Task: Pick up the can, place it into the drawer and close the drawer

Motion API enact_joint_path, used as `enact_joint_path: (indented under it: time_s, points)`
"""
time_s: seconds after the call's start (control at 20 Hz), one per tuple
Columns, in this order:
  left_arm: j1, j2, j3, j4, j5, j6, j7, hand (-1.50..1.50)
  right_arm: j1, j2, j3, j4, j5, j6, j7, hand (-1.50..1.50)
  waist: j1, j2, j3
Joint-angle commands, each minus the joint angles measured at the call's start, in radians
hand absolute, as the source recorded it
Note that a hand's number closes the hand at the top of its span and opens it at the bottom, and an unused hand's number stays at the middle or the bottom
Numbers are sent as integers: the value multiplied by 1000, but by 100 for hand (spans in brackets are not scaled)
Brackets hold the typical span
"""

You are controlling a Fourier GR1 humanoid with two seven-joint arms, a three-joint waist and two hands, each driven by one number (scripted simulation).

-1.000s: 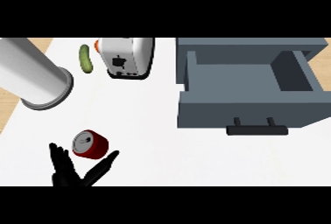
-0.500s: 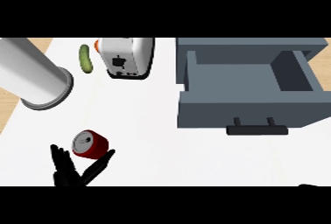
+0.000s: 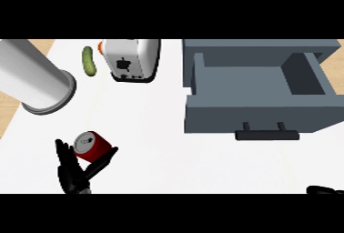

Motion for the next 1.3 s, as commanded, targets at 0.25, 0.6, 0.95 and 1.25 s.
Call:
enact_joint_path:
  time_s: [0.25,0.6,0.95,1.25]
  points:
    - [-94,32,28,140,-2,-156,-24,150,-31,-4,-16,-10,3,-5,32,-150,0,0,0]
    - [-221,58,74,294,4,-260,-92,150,11,67,49,-55,73,-27,6,-150,-3,1,0]
    - [-285,70,15,184,-25,-265,7,150,30,57,1,15,61,20,-97,-150,-1,0,0]
    - [-473,61,-120,318,-111,-473,64,150,-65,29,31,3,78,-18,7,-150,-17,7,-2]
